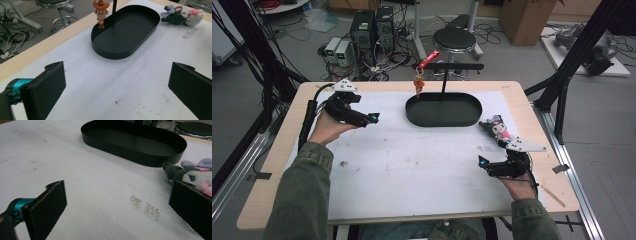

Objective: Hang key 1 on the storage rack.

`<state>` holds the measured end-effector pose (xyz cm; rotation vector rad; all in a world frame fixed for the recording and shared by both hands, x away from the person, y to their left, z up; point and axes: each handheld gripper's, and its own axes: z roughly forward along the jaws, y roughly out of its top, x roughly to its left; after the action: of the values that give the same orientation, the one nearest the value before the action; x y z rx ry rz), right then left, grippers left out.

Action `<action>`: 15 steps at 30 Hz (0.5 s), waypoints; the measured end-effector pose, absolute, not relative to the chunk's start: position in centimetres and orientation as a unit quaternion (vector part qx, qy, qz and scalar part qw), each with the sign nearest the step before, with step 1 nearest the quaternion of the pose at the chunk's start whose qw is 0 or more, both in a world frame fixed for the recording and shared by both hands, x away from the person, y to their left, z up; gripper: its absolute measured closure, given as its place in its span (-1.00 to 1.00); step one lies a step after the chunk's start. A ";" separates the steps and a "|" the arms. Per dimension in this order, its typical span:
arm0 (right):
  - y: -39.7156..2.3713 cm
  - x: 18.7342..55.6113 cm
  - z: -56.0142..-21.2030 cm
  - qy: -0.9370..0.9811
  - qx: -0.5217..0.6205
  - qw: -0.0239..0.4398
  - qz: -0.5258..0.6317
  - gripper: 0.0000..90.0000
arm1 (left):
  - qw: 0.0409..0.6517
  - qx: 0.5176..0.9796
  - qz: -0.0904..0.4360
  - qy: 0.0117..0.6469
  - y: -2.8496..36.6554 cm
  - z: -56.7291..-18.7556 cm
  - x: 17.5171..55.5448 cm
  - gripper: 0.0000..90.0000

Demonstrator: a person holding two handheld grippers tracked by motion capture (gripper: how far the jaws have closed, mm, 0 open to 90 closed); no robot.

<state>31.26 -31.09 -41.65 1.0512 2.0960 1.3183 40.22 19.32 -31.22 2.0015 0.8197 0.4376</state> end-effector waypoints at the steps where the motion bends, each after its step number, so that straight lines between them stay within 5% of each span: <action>1: -31.1 31.3 -41.7 0.760 0.380 0.224 0.477 -0.99 | 0.452 0.809 0.175 0.332 19.5 -31.4 40.1 -0.96; 15: -31.1 31.3 -41.7 0.758 0.382 0.226 0.478 -0.99 | 0.431 0.810 0.172 0.357 21.6 -34.8 38.2 -0.96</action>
<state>31.34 -31.11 -41.67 1.0522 2.0910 1.3185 38.15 21.56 -34.79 2.0208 0.8905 0.4288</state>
